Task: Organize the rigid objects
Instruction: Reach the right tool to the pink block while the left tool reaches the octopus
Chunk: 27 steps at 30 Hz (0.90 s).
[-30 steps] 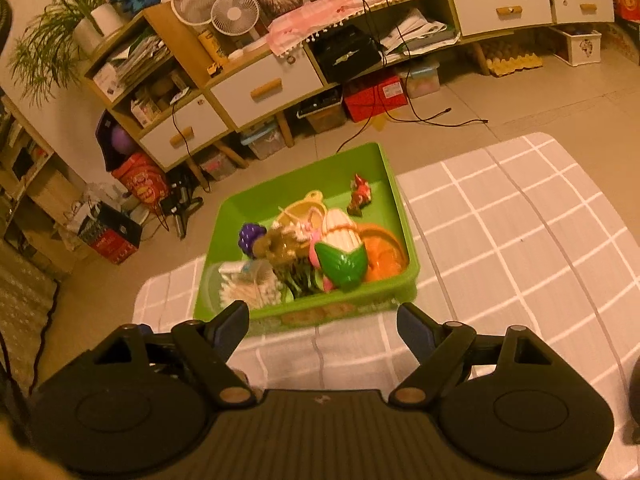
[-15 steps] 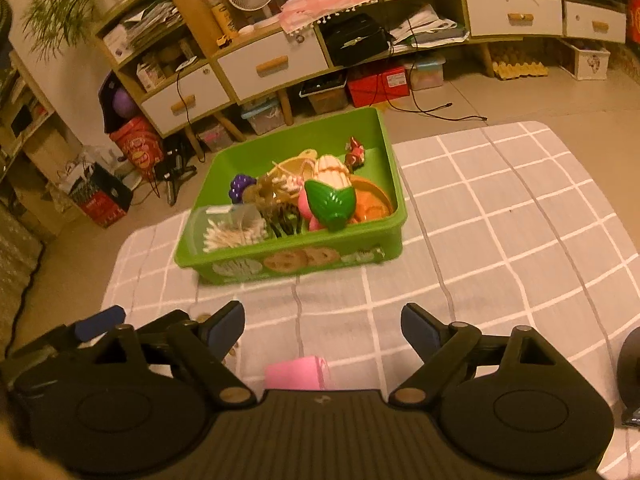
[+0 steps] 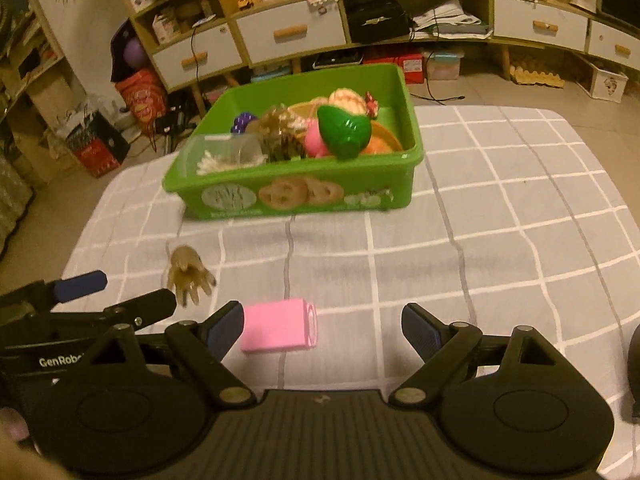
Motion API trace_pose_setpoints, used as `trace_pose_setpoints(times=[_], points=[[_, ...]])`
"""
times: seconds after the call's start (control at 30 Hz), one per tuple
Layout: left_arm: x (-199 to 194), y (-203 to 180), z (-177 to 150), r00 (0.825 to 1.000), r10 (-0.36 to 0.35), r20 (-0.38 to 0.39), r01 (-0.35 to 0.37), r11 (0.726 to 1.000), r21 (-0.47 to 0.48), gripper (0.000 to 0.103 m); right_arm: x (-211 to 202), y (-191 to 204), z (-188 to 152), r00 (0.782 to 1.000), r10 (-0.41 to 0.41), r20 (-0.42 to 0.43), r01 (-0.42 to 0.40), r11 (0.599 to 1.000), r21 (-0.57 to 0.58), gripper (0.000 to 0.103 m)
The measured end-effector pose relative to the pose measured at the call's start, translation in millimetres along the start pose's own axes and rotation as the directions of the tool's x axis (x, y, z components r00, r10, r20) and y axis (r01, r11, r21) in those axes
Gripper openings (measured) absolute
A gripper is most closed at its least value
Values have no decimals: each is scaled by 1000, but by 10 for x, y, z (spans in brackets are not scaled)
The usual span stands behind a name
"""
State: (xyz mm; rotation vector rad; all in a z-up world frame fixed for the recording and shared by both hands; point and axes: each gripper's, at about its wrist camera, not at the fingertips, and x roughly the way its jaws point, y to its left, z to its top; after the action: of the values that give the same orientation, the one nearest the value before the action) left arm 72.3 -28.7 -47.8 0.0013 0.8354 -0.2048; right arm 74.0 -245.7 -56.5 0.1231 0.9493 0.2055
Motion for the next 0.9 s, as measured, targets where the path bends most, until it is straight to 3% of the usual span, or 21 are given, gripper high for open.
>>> trace_pose_setpoints(times=[0.5,0.7,0.9], points=[[273,93,-378,999,36,-10,-35,997,66,101,362,-7,-375,1000,-23,-21,19,987,-159,81],[307,115,-421,999,21,29,-23,996,82,101,415,-13,-418,1000,-24,10,25,981,-194,93],[353,112,-405,998,6,66,-13,995,95,102,439,68,-588,994,-34,103,59,964,-258,94]])
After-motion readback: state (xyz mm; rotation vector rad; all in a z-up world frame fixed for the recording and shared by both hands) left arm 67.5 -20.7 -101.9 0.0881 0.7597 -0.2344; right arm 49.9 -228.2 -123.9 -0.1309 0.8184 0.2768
